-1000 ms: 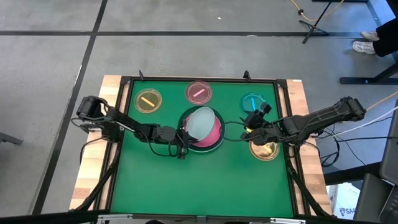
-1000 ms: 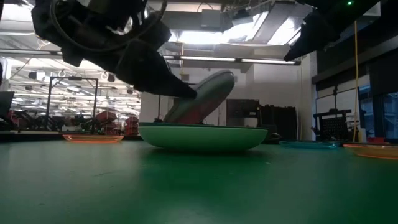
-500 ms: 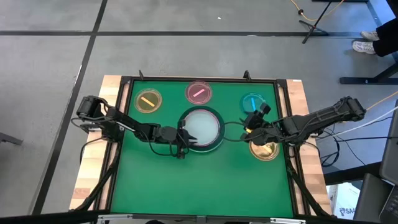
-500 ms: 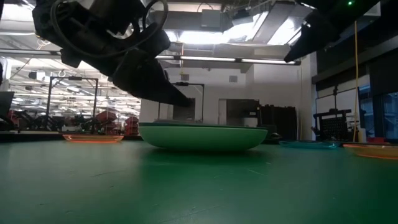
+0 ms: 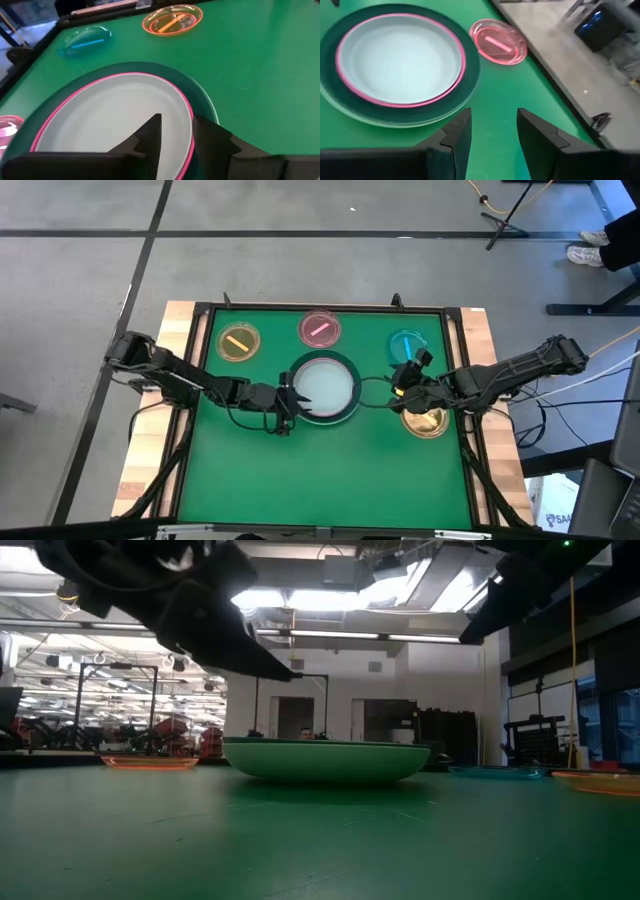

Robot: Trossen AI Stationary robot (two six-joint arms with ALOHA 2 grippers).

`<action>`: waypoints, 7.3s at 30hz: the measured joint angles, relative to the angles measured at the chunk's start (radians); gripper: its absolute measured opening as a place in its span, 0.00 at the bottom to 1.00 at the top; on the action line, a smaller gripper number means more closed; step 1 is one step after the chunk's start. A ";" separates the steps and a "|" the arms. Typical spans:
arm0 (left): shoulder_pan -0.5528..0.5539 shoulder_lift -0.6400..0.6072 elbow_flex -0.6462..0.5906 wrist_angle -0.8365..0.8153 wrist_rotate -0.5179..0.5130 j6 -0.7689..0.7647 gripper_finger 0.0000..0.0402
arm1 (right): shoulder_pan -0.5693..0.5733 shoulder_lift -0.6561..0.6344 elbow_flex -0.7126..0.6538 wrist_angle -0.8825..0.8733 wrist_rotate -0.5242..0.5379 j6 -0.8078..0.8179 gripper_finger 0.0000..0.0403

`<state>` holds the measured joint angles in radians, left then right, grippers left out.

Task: Stack plastic plates
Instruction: Stack the bottom yellow transparent plate on the gray plate, then stack the blue transparent plate on the yellow transparent plate

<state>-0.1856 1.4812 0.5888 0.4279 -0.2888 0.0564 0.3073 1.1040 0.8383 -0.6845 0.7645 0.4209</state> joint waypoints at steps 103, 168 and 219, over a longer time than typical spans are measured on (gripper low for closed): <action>-0.114 -0.028 -0.229 0.351 -0.113 -0.028 0.26 | 0.105 0.306 -0.184 -0.051 -0.675 0.461 0.05; -0.114 -0.029 -0.229 0.350 -0.112 -0.029 0.26 | 0.104 0.316 0.364 -0.043 -0.667 -0.230 0.00; -0.116 -0.028 -0.229 0.345 -0.109 -0.054 0.26 | -0.216 0.579 0.363 0.187 -0.750 -0.459 0.40</action>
<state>-0.3016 1.4528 0.3599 0.7731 -0.3982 0.0029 0.0911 1.6830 1.2011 -0.4974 0.0143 -0.0378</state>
